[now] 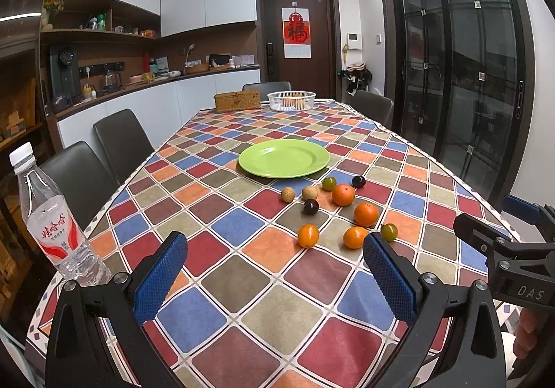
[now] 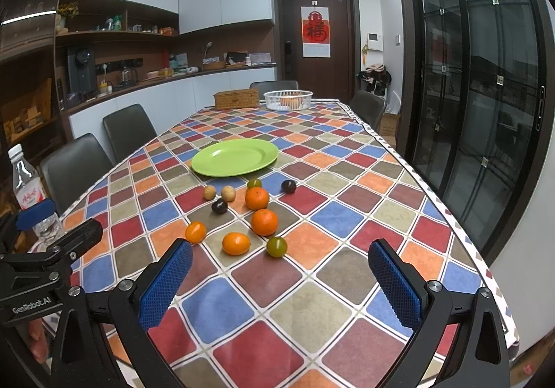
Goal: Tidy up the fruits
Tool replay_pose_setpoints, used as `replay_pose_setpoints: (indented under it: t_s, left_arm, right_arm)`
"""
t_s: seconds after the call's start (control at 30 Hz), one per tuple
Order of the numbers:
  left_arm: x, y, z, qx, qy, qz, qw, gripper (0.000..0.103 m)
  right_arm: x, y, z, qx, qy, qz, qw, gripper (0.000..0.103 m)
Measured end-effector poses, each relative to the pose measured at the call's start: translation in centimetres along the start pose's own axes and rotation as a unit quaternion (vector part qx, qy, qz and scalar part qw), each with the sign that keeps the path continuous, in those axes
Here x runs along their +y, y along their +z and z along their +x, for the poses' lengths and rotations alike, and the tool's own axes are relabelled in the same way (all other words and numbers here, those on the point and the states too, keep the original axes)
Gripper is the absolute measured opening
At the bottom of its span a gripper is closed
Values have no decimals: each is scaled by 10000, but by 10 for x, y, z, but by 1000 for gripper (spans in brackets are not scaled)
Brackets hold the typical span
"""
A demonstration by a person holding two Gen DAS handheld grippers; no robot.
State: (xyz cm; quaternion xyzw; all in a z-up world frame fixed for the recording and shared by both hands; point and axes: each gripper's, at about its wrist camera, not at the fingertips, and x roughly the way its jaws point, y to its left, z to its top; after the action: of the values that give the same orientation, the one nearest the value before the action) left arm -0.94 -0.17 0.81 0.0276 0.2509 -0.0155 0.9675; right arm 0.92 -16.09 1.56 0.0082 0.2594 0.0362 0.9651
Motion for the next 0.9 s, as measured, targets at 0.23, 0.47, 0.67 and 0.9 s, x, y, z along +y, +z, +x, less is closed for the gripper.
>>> replay_pose_setpoints:
  t_s: [0.23, 0.47, 0.67, 0.9]
  left_arm:
    - [0, 0, 0, 0, -3, -7, 10000, 103]
    - [0, -1, 0, -7, 1, -9, 10000, 103]
    - [0, -1, 0, -6, -1, -11, 10000, 103]
    - [-2, 0, 1, 33, -17, 0, 10000, 103]
  right_arm:
    - [2, 1, 0, 6, -1, 0, 10000, 102]
    - [2, 1, 0, 2, -2, -4, 10000, 102]
    - [2, 1, 0, 4, -5, -5, 10000, 102]
    - [2, 0, 1, 34, -1, -4, 10000, 102]
